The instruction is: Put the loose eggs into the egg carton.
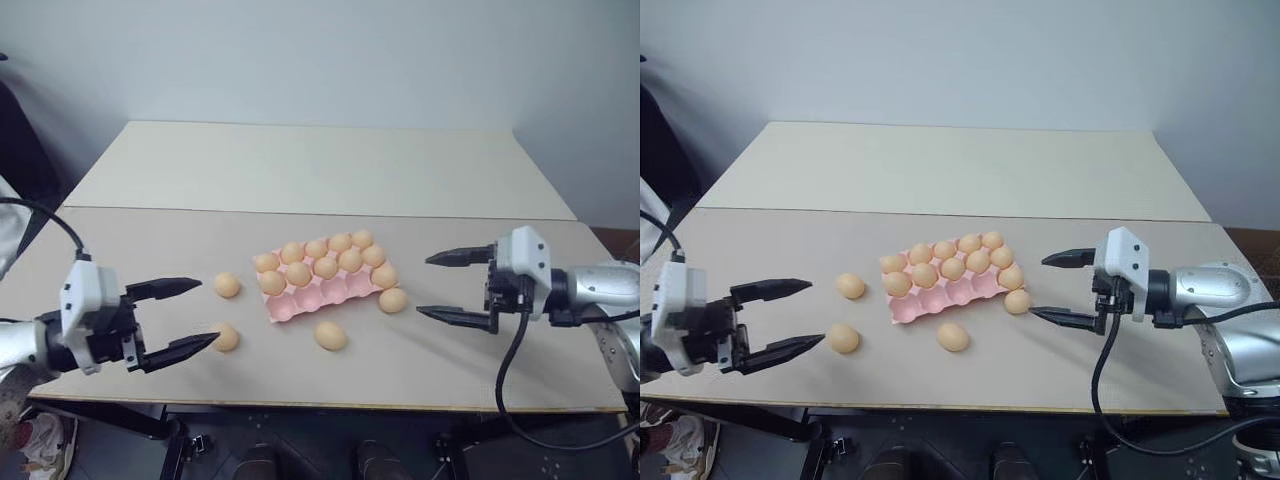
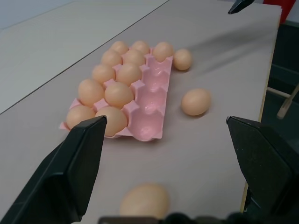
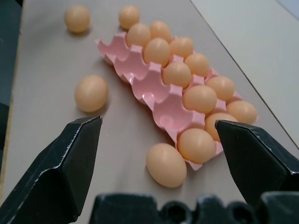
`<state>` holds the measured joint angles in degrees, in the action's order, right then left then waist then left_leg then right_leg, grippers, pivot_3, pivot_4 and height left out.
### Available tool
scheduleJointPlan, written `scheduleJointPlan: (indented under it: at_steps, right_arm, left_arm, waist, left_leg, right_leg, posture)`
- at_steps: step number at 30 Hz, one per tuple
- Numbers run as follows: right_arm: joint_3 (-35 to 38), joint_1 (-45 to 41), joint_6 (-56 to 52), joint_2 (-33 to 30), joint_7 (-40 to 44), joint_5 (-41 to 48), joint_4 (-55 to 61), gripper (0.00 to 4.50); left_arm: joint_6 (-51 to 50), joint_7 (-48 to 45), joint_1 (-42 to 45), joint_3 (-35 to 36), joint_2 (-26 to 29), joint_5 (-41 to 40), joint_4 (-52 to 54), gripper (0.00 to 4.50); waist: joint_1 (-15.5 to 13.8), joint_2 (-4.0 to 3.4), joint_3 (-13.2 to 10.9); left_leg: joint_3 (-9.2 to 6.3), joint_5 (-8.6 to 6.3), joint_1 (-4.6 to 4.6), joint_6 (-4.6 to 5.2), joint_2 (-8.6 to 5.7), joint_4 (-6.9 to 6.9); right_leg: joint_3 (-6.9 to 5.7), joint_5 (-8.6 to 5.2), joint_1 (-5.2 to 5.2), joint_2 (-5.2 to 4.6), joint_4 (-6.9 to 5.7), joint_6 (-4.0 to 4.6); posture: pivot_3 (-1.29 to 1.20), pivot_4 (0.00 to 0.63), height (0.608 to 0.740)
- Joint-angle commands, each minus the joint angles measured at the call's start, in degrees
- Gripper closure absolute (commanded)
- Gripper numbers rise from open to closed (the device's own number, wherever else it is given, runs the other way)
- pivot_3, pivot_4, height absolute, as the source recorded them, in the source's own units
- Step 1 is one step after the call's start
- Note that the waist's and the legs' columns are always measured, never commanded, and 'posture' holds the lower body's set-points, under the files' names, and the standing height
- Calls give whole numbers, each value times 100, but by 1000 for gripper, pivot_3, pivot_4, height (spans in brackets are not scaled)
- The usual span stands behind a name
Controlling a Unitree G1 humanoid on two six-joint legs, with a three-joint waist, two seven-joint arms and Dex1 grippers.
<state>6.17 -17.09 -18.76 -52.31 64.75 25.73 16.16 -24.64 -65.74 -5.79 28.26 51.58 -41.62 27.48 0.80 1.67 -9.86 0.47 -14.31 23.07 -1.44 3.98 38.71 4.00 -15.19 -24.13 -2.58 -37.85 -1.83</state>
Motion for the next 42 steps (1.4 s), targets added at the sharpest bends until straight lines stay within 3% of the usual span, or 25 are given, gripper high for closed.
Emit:
scheduleJointPlan:
  at_steps: [1,8,20,23,28,36,42]
  right_arm:
    - [-409,-40,1,150,-586,-662,112,0]
    - [-1323,-315,-64,600,-1209,-1745,-481,0]
    - [-1756,-676,-494,1203,-1567,-2306,-960,0]
    - [-1748,-661,-542,1224,-1502,-2294,-953,612]
    - [-1530,-520,-661,1034,-1327,-2109,-654,2229]
    - [-1257,-454,-759,781,-1179,-1930,-477,2329]
    - [-718,-909,-867,727,-791,-1086,23,2329]
  left_arm:
    - [132,-39,278,-331,-17,-10,59,48]
    - [205,-181,740,-818,26,42,-100,48]
    - [162,-200,761,-808,43,60,-52,48]
    - [166,-165,721,-776,45,80,-12,0]
    - [178,-114,624,-697,51,91,63,0]
    - [227,-79,605,-691,48,127,72,0]
    - [248,-76,707,-553,55,78,-80,0]
  waist:
    - [1,2,1]
    - [17,1,1]
    - [6,1,1]
    - [7,1,1]
    - [6,1,1]
    - [8,1,1]
    - [31,1,1]
  left_leg:
    - [0,0,0,0,0,2]
    - [1,0,3,0,-1,2]
    - [1,0,5,0,-1,5]
    - [0,0,4,0,-1,5]
    - [0,0,4,0,-1,5]
    - [0,0,1,0,-1,5]
    - [0,0,3,0,-1,6]
  right_leg:
    - [0,0,0,0,-3,0]
    - [3,0,-7,1,-5,0]
    - [2,0,-6,1,-7,0]
    - [2,0,-6,2,-9,0]
    - [2,0,-6,1,-8,0]
    - [2,0,-3,1,-9,0]
    - [2,0,-6,1,-9,0]
  posture:
    - [0,150,740]
    - [0,150,740]
    - [0,150,740]
    - [0,150,740]
    - [0,150,740]
    - [0,150,740]
    - [0,150,740]
